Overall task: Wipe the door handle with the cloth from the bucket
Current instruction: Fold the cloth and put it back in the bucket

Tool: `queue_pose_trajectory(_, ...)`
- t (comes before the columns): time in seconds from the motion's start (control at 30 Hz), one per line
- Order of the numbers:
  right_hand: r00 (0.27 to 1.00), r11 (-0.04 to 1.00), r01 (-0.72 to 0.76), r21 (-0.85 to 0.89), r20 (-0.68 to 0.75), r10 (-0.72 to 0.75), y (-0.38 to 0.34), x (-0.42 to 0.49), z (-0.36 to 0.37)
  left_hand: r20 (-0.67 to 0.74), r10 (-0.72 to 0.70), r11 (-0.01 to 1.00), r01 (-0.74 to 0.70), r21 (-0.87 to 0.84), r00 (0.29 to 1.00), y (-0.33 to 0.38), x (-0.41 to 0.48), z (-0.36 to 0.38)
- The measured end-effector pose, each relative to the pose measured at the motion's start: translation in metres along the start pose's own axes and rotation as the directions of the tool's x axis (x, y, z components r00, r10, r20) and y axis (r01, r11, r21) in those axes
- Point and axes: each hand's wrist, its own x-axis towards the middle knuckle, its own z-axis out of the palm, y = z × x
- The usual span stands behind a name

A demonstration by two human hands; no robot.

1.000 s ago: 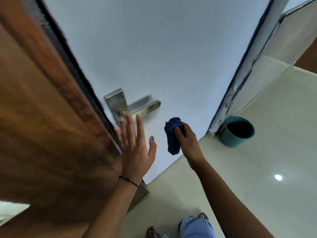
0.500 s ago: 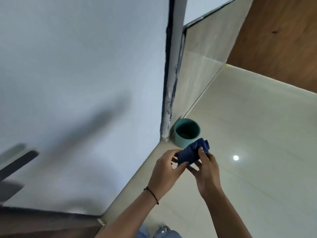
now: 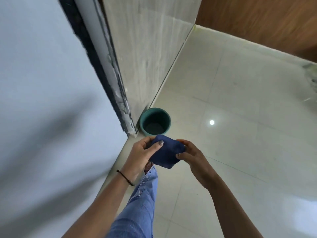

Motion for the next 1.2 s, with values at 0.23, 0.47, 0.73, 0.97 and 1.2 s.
queue_pose_trajectory(0.23, 0.954, 0.949, -0.2, 0.243, -0.171, 0.245, 0.007, 0.188, -0.024, -0.028, -0.357, 0.904, 0.338, -0.262, 0.934, -0.04, 0.194, -0.006)
queue_pose_trajectory(0.47, 0.913, 0.956, -0.289, 0.045, -0.288, 0.29, 0.081, 0.382, -0.032, -0.154, -0.531, 0.834, 0.482, -0.27, 0.833, -0.15, 0.354, -0.005)
queue_pose_trajectory(0.73, 0.888, 0.902, -0.428, -0.053, -0.21, 0.408, 0.266, 0.603, -0.029, -0.394, -0.573, 0.815, 0.551, -0.18, 0.719, -0.345, 0.539, 0.005)
queue_pose_trajectory(0.97, 0.791, 0.811, -0.584, -0.036, -0.252, 0.558, 0.389, 0.715, 0.0, -0.497, -0.59, 0.741, 0.671, -0.021, 0.636, -0.467, 0.627, -0.003)
queue_pose_trajectory(1.2, 0.795, 0.763, -0.606, -0.225, -0.197, 0.574, 0.414, 0.746, 0.012, -0.413, -0.659, 0.658, 0.748, 0.086, 0.628, -0.505, 0.653, -0.003)
